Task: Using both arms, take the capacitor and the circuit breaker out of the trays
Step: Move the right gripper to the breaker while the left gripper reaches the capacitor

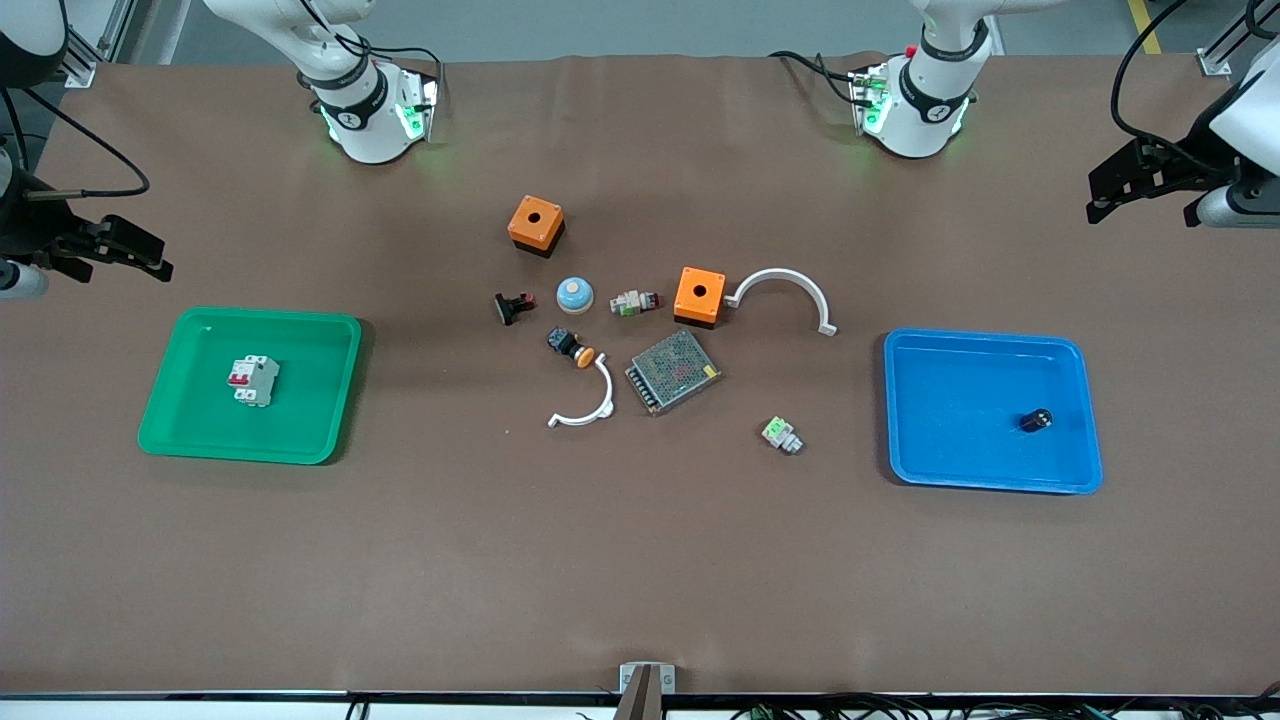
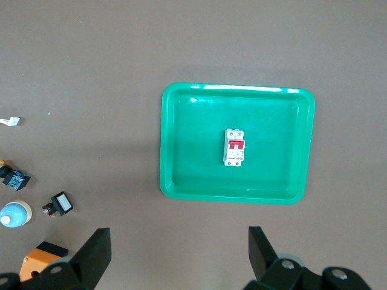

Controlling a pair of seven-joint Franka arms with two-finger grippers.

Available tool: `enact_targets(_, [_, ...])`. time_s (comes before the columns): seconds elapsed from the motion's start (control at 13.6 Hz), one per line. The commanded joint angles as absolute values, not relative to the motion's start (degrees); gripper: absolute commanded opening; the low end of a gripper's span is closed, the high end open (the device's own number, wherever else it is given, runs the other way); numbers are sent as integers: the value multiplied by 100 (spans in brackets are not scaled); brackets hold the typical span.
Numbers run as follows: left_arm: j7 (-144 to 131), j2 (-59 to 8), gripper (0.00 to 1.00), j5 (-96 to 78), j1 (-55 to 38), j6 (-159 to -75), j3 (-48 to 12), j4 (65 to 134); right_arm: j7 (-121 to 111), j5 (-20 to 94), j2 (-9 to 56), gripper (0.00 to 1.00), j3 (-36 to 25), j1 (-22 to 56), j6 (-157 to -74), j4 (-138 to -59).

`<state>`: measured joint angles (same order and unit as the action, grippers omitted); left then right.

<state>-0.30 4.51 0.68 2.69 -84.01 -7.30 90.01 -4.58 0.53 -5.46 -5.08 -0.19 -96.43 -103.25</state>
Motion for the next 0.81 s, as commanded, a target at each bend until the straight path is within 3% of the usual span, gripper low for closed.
enact_targets(0.0, [9, 413, 100, -1, 281, -8350, -703, 8903, -457, -62, -721, 100, -483, -9, -9694, -10503])
enact_targets(0.37, [9, -34, 100, 44, 325, -8350, -624, 8552, -413, -62, -677, 100, -483, -9, -9624, -10372])
enact_targets(0.51, [9, -367, 100, 35, 500, -8393, -466, 8587, -369, -44, -240, 100, -510, -70, -9632, -10214])
enact_targets(0.74, [0, -843, 100, 253, 755, -9216, -448, 9015, -457, -52, 682, 100, -519, -316, -9721, -9617])
